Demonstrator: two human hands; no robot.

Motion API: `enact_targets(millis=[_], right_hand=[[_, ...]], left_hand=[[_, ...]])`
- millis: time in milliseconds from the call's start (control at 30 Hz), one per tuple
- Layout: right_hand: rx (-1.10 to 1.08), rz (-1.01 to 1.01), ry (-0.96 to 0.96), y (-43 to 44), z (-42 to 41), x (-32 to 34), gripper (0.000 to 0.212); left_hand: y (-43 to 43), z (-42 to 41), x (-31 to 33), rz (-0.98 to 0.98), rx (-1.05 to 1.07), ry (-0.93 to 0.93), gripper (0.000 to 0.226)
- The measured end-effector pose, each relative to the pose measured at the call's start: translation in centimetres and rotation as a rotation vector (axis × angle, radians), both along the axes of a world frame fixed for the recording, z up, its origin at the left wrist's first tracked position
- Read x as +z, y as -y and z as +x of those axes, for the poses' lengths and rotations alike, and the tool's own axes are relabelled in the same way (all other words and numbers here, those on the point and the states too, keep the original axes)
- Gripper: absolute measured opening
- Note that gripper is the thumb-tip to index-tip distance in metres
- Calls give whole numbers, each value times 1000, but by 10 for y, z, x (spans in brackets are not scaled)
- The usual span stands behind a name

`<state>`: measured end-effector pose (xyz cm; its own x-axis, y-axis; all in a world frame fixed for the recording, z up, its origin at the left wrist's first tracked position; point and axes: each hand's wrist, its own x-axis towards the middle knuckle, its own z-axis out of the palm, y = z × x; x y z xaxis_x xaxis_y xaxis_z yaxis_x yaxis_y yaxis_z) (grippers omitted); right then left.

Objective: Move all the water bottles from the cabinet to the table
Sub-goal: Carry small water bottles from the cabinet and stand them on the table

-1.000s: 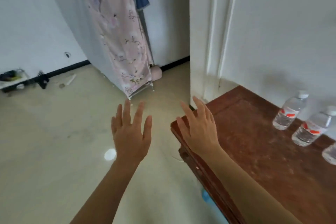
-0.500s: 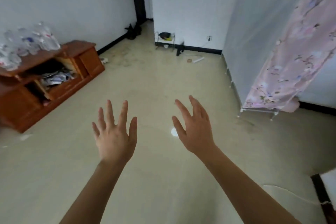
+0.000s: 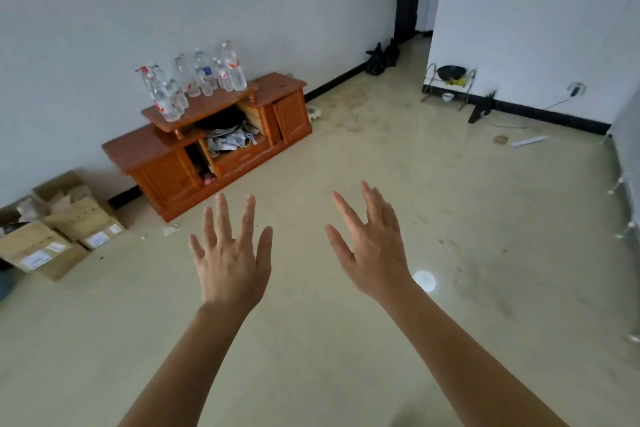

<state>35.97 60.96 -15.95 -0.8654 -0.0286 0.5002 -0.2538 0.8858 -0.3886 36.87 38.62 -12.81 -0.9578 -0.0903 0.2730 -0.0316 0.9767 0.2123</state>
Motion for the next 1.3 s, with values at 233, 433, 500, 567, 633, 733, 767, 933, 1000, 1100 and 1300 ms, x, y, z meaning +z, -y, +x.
enact_targets(millis=[233, 433, 500, 567, 633, 733, 767, 933, 1000, 1100, 1300], right_hand=[[125, 20, -20, 1, -152, 20, 57], [239, 41, 3, 63, -284, 4, 58], [254, 55, -1, 91, -332, -1, 59], [256, 75, -5, 118, -381, -3, 59], [260, 76, 7, 150, -436, 3, 60], [256, 66, -10, 180, -498, 13, 59], [247, 65, -10, 189, -526, 17, 59], [194, 54, 2, 199, -626, 14, 59], [192, 48, 15, 204, -670, 4, 59], [207, 33, 39, 214, -756, -12, 60], [259, -36, 94, 239, -925, -20, 60]], left_hand=[[-9, -131, 15, -11, 64, -70, 63], [55, -235, 1, -3, 168, -87, 68], [83, -278, -5, 8, 184, -104, 67], [109, -324, -9, 20, 191, -118, 66], [137, -378, -5, 40, 204, -105, 66], [163, -443, 4, 21, 169, -110, 67], [174, -474, 9, 17, 158, -98, 67], [195, -581, 10, 67, 143, -95, 69], [201, -623, -1, 66, 139, -78, 69], [210, -703, -18, 61, 169, -38, 70], [227, -864, -16, 70, 234, 8, 70]])
